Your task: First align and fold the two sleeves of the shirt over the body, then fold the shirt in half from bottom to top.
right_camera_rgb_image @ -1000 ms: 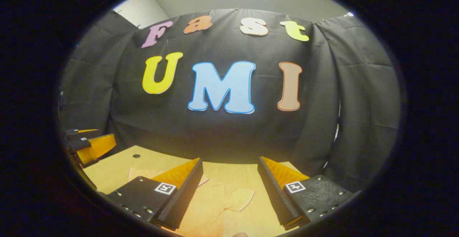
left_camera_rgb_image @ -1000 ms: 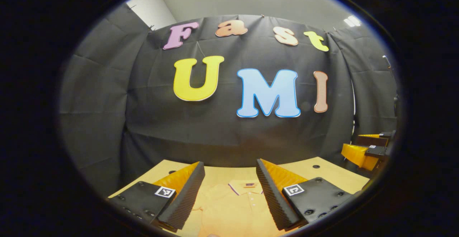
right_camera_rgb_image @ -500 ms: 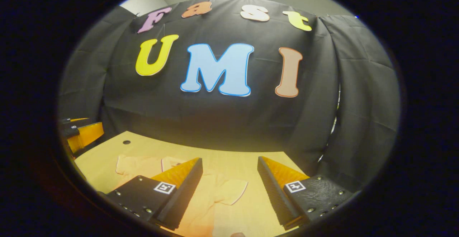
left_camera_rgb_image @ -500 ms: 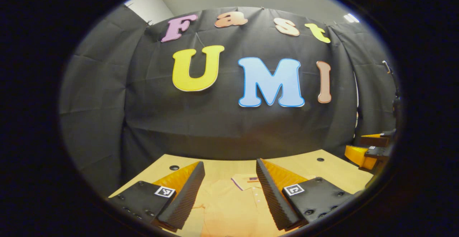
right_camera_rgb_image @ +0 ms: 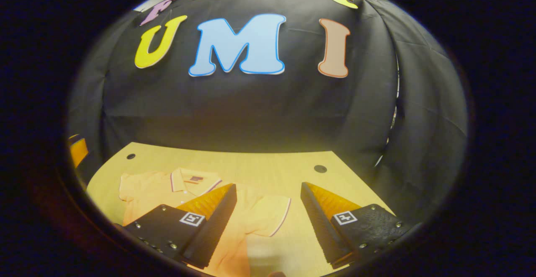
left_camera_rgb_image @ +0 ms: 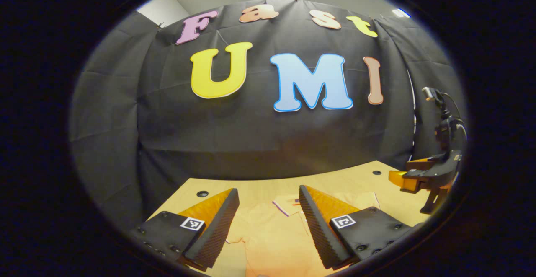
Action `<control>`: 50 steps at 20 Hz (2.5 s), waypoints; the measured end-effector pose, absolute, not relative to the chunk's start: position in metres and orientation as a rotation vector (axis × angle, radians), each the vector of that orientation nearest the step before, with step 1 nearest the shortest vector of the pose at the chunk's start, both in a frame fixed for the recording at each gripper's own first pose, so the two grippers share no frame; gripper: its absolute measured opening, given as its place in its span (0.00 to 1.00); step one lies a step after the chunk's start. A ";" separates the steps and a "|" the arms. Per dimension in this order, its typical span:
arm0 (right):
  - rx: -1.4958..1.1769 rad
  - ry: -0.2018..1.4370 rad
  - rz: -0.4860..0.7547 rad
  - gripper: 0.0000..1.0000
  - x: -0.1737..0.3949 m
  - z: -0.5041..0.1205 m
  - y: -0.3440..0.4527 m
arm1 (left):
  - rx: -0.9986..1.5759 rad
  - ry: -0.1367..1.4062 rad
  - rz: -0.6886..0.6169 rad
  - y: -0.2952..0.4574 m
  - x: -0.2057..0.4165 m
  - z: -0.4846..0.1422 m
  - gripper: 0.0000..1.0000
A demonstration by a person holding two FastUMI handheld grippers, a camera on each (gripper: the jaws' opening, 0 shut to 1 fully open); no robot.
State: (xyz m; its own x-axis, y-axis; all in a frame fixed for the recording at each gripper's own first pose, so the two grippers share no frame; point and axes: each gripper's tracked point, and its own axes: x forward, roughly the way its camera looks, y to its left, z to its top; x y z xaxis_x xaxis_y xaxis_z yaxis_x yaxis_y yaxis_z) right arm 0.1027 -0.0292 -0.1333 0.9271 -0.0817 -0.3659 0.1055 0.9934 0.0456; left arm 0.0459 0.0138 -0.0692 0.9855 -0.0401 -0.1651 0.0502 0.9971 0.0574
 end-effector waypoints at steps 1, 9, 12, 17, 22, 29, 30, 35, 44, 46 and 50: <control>0.074 0.398 -0.105 0.96 0.110 -0.143 -0.032 | 0.049 0.169 -0.047 0.015 0.045 -0.071 0.94; 0.098 0.598 -0.155 0.96 0.157 -0.233 -0.046 | 0.000 0.215 0.003 0.036 0.039 -0.090 0.95; 0.121 0.665 -0.168 0.96 0.165 -0.259 -0.048 | -0.001 0.224 0.010 0.040 0.035 -0.093 0.95; 0.102 0.749 -0.178 0.95 0.173 -0.290 -0.052 | -0.015 0.250 0.021 0.043 0.028 -0.103 0.94; 0.178 0.803 -0.157 0.95 0.174 -0.306 -0.047 | -0.028 0.262 0.044 0.049 0.020 -0.106 0.94; 0.269 0.813 -0.169 0.12 0.175 -0.301 -0.042 | -0.040 0.265 0.083 0.053 0.013 -0.106 0.94; 0.262 0.812 -0.168 0.13 0.177 -0.303 -0.044 | -0.037 0.263 0.092 0.055 0.011 -0.105 0.94; 0.185 0.753 -0.130 0.05 0.180 -0.285 -0.039 | -0.043 0.262 0.134 0.068 0.005 -0.105 0.94; 0.089 0.632 -0.020 0.05 0.178 -0.227 0.007 | -0.061 0.260 0.120 0.088 0.015 -0.110 0.95; 0.079 0.624 0.008 0.05 0.176 -0.221 0.026 | -0.070 0.260 0.107 0.095 0.017 -0.112 0.94; 0.045 0.635 0.042 0.05 0.174 -0.221 0.062 | -0.074 0.273 0.066 0.112 0.027 -0.124 0.94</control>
